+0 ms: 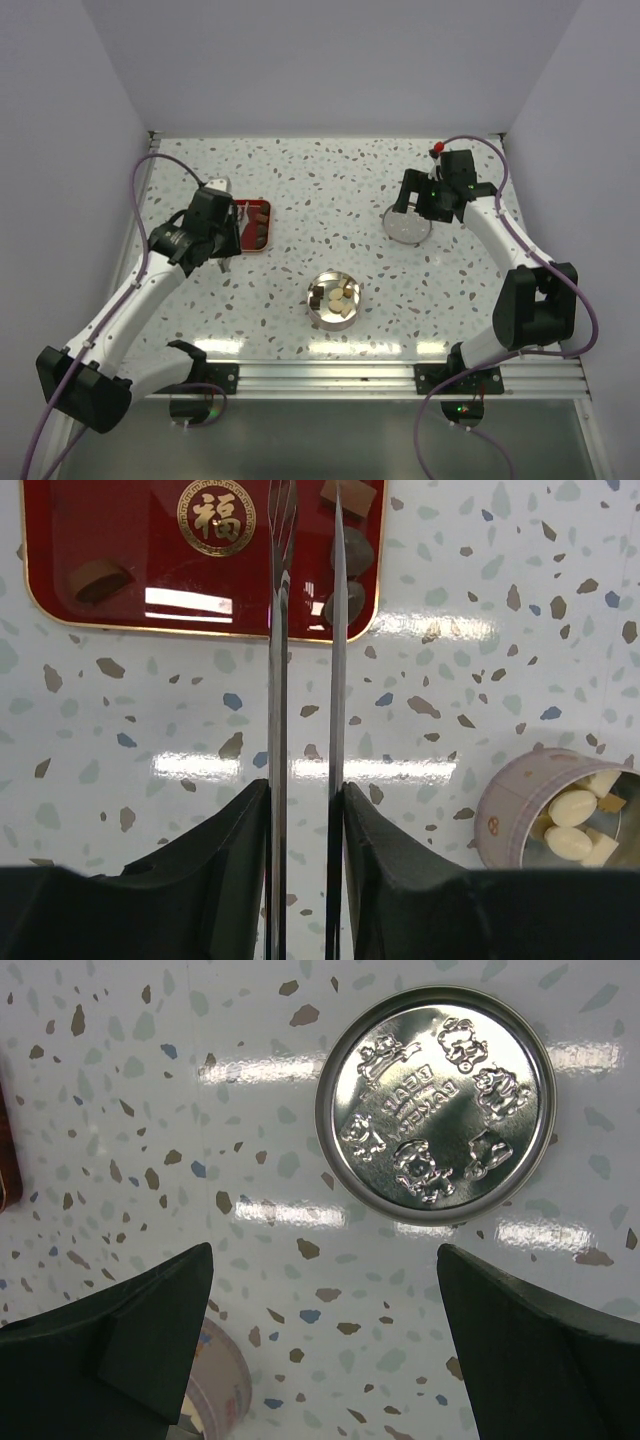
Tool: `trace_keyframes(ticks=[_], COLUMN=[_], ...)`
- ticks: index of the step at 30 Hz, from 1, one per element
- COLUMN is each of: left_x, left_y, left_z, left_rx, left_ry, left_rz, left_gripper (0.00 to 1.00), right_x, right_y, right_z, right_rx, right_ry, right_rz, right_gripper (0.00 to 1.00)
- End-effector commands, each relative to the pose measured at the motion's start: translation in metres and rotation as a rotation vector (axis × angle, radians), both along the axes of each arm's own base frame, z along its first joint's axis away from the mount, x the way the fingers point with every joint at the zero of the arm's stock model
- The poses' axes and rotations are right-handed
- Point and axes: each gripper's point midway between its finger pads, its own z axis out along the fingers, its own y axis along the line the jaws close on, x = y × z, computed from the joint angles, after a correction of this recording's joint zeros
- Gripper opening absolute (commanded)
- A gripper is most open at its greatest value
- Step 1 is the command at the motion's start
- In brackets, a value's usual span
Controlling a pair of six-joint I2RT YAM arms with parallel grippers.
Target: Pack the chocolate
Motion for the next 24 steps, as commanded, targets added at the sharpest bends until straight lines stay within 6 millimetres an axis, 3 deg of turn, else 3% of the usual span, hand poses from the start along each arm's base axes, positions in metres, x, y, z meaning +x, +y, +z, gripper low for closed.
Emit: trace_keyframes(ticks=[1, 7, 17, 24], left_x=[0.017, 0.023, 0.006, 0.009], left_y=[-0.011, -0.021, -0.017, -0.014], left_z=[-0.001, -0.011, -0.039, -0.042], left_rx=[-0.041, -0.071, -0.067, -0.056], left_ry=[-0.055, -0.043, 0.025, 0.013], left_rz=[-0.056, -0.099, -0.098, -0.082], left_gripper=[0.39, 0.41, 0.42, 0.42], right_x=[0.0, -0.003, -0.007, -0.008], right_y=[-0.001, -0.004, -0.003, -0.003], right_z=[0.01, 0.007, 0.005, 0.003], right_rx=[0.0, -0.005, -0.002, 0.002], right_ry=[-0.023, -0.017, -0.008, -0.003], right_rz=[0.004, 0.001, 0.002, 0.003], right_gripper=[0.97, 0.97, 0.97, 0.97])
